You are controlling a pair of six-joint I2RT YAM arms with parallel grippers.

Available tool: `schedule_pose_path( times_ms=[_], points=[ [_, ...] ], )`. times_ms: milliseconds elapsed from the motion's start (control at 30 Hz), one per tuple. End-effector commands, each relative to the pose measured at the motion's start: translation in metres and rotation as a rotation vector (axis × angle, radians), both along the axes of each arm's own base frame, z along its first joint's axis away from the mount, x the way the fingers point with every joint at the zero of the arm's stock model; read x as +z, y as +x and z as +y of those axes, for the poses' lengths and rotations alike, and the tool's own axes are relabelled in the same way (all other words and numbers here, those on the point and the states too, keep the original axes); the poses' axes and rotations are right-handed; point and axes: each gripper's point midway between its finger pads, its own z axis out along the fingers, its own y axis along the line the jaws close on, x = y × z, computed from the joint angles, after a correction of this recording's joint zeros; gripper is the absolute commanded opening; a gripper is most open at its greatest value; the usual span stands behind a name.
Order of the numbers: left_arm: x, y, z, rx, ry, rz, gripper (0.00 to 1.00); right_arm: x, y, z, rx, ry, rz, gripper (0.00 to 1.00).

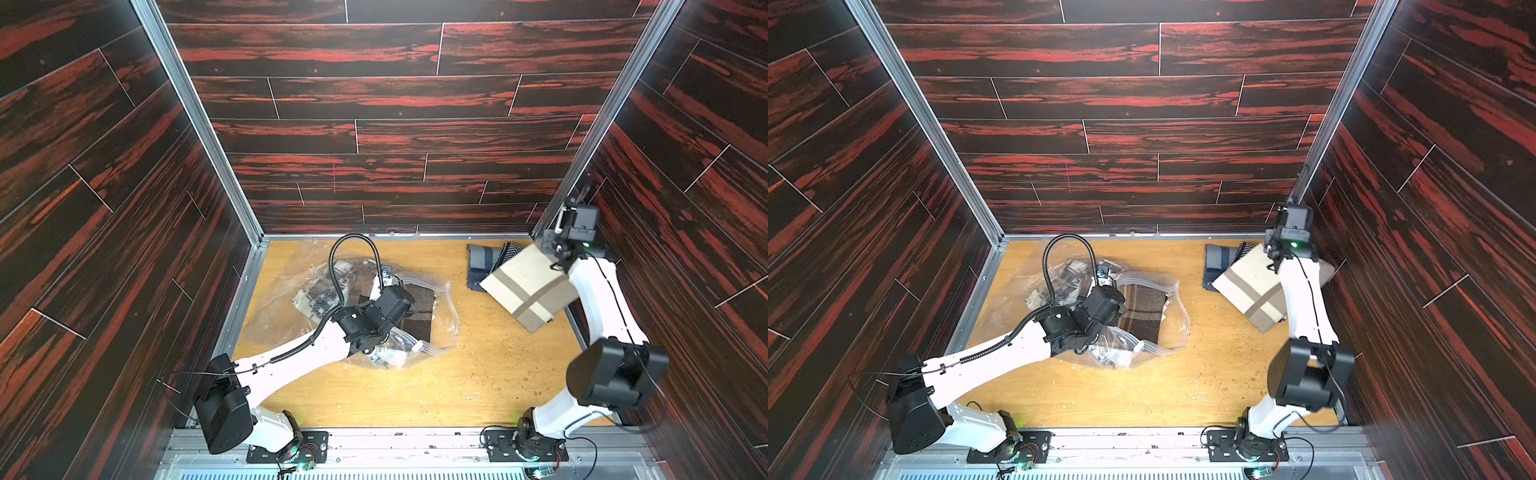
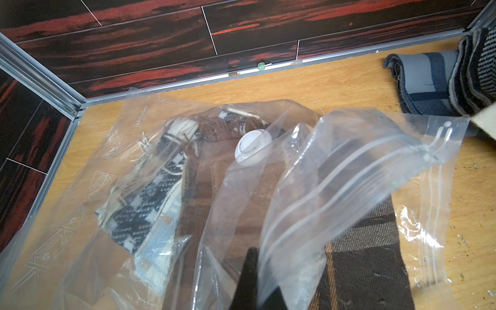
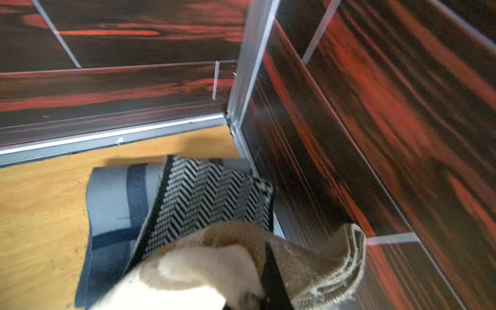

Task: Take the scarf out of the vacuum bag
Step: Place the scarf at the corner of the board.

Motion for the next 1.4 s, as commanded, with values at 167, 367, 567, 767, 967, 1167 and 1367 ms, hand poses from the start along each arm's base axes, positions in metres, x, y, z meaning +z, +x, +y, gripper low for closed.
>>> schedule_pose_path(
  times_ms=[167,367,567,767,967,1167,1367],
  points=[
    [0.019,0.011,0.001,0.028,0.000,-0.048,0.00,-0.008,0.057,0.023,0.097,-0.031,-0.057,0.00],
    [0.027,0.014,-0.003,0.012,0.010,-0.055,0.00,-0.020,0.081,0.013,0.004,-0.004,-0.078,0.81],
    [0.024,0.010,-0.008,-0.028,0.004,-0.032,0.00,0.003,0.074,0.033,-0.013,0.186,-0.169,0.98],
    [0.013,0.009,-0.020,-0.104,0.037,0.010,0.00,0.023,0.057,0.081,0.049,0.281,-0.176,0.98],
    [0.007,0.010,-0.026,-0.121,0.049,0.039,0.00,0.022,0.018,0.112,0.113,0.378,-0.157,0.98],
    [0.006,0.006,-0.032,-0.123,-0.009,0.048,0.00,0.001,-0.027,0.131,0.156,0.506,-0.127,0.98],
    [0.012,0.003,-0.036,-0.143,-0.017,0.058,0.00,0.002,-0.069,0.184,0.341,0.719,-0.119,0.98]
  ],
)
